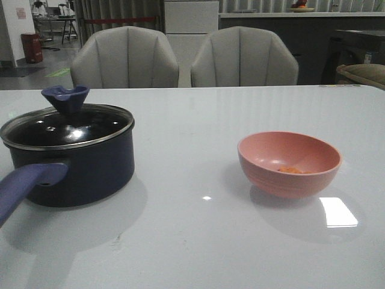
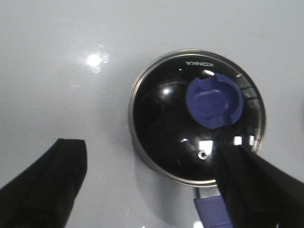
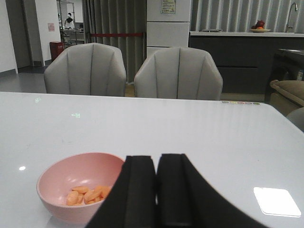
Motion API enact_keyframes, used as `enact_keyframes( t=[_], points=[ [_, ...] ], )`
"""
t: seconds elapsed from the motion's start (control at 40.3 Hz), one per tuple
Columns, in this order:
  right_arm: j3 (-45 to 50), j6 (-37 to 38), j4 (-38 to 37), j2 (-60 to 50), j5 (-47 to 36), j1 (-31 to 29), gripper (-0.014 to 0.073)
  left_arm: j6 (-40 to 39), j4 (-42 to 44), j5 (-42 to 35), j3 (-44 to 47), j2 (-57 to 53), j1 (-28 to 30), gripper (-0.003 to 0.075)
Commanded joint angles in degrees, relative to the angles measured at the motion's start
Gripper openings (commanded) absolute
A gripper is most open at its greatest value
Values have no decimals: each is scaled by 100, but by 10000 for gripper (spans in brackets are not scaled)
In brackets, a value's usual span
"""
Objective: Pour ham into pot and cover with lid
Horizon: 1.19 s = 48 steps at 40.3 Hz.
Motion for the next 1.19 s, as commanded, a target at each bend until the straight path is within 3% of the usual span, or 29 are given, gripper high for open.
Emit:
enact_keyframes(
  t=[0.0,0.373,0.571,1.167],
  points=[
    [-28,-14,-71,-114,-421,1,150,-225,-100,-80,-529,373,-386,595],
    [-28,-14,-71,-114,-421,1,150,-1792,1220,174,-1520,1597,-1471,594],
    [-28,-14,-71,-114,-421,1,150,-2062,1220,558,-1889,2089,-1487,594],
    [-28,-14,-71,-114,-421,1,150,-2302,1240,666,-2083,2731,-1437,594]
  ],
)
